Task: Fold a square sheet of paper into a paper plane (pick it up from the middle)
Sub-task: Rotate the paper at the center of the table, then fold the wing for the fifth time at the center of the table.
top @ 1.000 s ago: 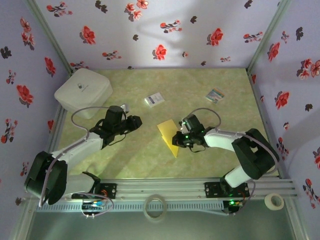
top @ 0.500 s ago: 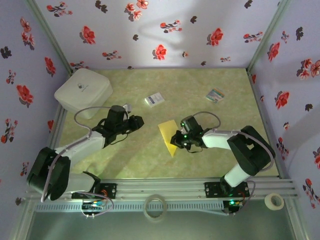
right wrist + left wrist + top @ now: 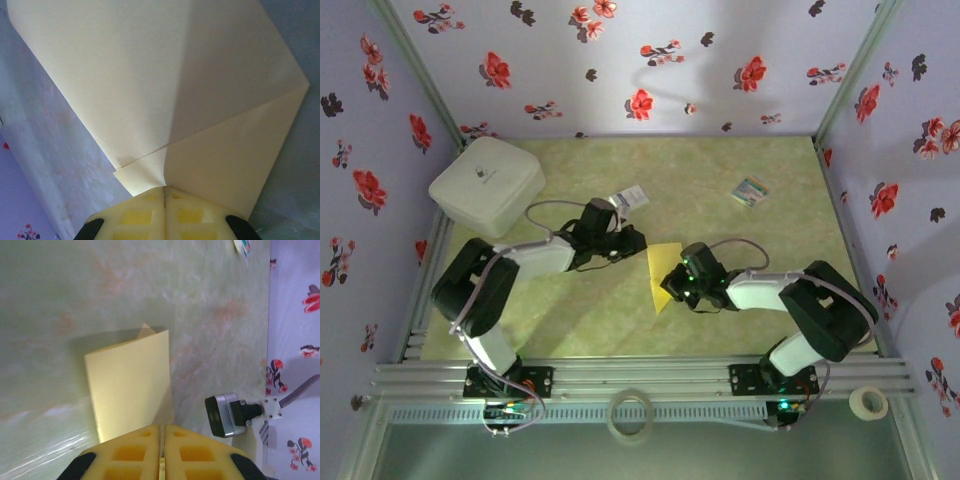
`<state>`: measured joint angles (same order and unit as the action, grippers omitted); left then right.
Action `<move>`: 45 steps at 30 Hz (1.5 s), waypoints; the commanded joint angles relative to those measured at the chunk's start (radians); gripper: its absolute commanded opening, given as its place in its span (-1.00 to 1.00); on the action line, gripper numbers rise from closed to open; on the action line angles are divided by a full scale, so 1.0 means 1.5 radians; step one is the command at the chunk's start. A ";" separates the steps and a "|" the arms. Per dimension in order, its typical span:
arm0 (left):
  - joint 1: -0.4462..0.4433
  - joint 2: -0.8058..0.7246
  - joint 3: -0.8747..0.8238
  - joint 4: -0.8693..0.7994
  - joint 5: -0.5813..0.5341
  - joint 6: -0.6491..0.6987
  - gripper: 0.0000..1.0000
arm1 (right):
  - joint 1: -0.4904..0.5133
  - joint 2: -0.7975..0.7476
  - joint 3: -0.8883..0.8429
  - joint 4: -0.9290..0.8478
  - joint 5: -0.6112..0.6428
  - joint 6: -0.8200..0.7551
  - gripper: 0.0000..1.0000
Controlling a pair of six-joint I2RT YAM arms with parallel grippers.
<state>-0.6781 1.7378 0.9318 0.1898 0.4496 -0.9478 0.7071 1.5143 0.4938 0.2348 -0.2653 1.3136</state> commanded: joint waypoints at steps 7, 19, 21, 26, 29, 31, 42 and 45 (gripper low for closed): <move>-0.029 0.084 0.099 -0.072 0.049 0.010 -0.81 | -0.002 0.008 -0.021 0.000 0.017 0.028 -0.84; -0.029 0.159 0.146 -0.120 0.057 0.036 -0.83 | -0.005 0.004 -0.036 0.043 0.004 0.045 -0.81; -0.029 0.169 0.146 -0.120 0.058 0.035 -0.84 | -0.005 0.004 -0.036 0.047 0.003 0.045 -0.81; -0.029 0.185 0.130 -0.118 0.050 0.038 -0.87 | -0.009 -0.012 -0.036 0.046 0.001 0.038 -0.73; -0.029 0.194 0.118 -0.110 0.048 0.035 -0.89 | -0.014 -0.026 -0.037 0.035 0.000 0.029 -0.59; -0.029 0.194 0.112 -0.107 0.046 0.035 -0.90 | -0.024 -0.040 -0.043 0.031 -0.005 0.022 -0.54; -0.029 0.179 0.091 -0.114 0.059 0.065 -0.94 | -0.145 -0.123 -0.036 -0.099 -0.068 -0.124 -0.13; -0.028 0.166 0.082 -0.112 0.068 0.074 -0.94 | -0.168 -0.118 -0.017 -0.143 -0.096 -0.167 -0.13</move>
<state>-0.7174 2.0026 1.0901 0.0711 0.5377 -0.8799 0.4755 1.3373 0.4385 0.1211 -0.3473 1.1709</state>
